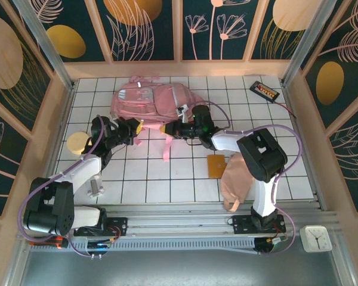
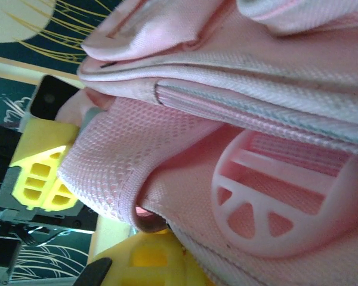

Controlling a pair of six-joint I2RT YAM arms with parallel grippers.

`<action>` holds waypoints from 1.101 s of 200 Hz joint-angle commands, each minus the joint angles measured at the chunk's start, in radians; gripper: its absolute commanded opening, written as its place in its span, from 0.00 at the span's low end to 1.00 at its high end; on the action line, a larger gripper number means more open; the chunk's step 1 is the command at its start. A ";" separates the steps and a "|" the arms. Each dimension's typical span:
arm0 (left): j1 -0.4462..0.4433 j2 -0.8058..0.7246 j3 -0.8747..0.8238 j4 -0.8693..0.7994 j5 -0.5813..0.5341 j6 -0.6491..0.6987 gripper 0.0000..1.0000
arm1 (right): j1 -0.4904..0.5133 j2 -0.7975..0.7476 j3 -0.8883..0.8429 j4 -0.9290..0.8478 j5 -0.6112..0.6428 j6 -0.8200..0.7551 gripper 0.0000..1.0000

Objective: Pack books, pencil case, and school supplies into a backpack

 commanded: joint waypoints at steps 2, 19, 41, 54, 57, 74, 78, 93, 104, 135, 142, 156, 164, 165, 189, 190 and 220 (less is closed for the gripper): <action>-0.006 -0.058 0.049 -0.005 0.030 -0.087 0.00 | -0.007 -0.061 0.037 -0.270 0.078 -0.126 0.00; -0.003 -0.058 0.030 -0.009 0.020 -0.072 0.00 | -0.010 -0.087 0.058 -0.450 0.125 -0.209 0.00; 0.010 -0.058 0.016 -0.021 0.012 -0.051 0.00 | -0.016 -0.115 0.087 -0.676 0.214 -0.299 0.00; 0.023 -0.058 0.026 -0.051 0.013 -0.023 0.00 | -0.021 -0.125 0.110 -0.807 0.293 -0.348 0.00; 0.026 -0.058 0.030 -0.061 0.015 -0.014 0.00 | -0.022 -0.128 0.115 -0.833 0.312 -0.356 0.00; 0.039 -0.063 0.052 -0.115 0.016 0.035 0.00 | -0.045 -0.128 0.147 -0.966 0.420 -0.392 0.00; 0.042 -0.065 0.056 -0.127 0.019 0.043 0.00 | -0.052 -0.127 0.153 -0.988 0.443 -0.397 0.00; 0.049 -0.074 0.054 -0.153 0.028 0.064 0.00 | -0.089 -0.113 0.182 -1.060 0.501 -0.412 0.00; 0.054 -0.088 0.039 -0.163 0.031 0.071 0.00 | -0.125 -0.107 0.194 -1.085 0.523 -0.421 0.00; 0.085 -0.147 -0.043 -0.179 0.039 0.074 0.00 | -0.228 -0.089 0.229 -1.118 0.543 -0.469 0.00; 0.096 -0.162 -0.061 -0.183 0.043 0.077 0.00 | -0.247 -0.083 0.236 -1.117 0.543 -0.488 0.00; 0.119 -0.179 -0.094 -0.189 0.050 0.083 0.00 | -0.268 -0.068 0.254 -1.112 0.521 -0.536 0.00; 0.131 -0.179 -0.105 -0.189 0.054 0.087 0.00 | -0.267 -0.062 0.264 -1.107 0.501 -0.561 0.00; 0.133 -0.179 -0.105 -0.189 0.055 0.088 0.00 | -0.265 -0.062 0.266 -1.108 0.499 -0.565 0.00; 0.147 -0.112 -0.091 -0.180 0.055 0.133 0.00 | -0.222 -0.079 0.241 -1.063 0.404 -0.611 0.00; 0.148 -0.109 -0.089 -0.180 0.055 0.137 0.00 | -0.220 -0.080 0.238 -1.060 0.401 -0.612 0.00; 0.185 0.094 0.054 -0.184 0.043 0.241 0.00 | -0.102 -0.120 0.152 -1.000 0.329 -0.582 0.00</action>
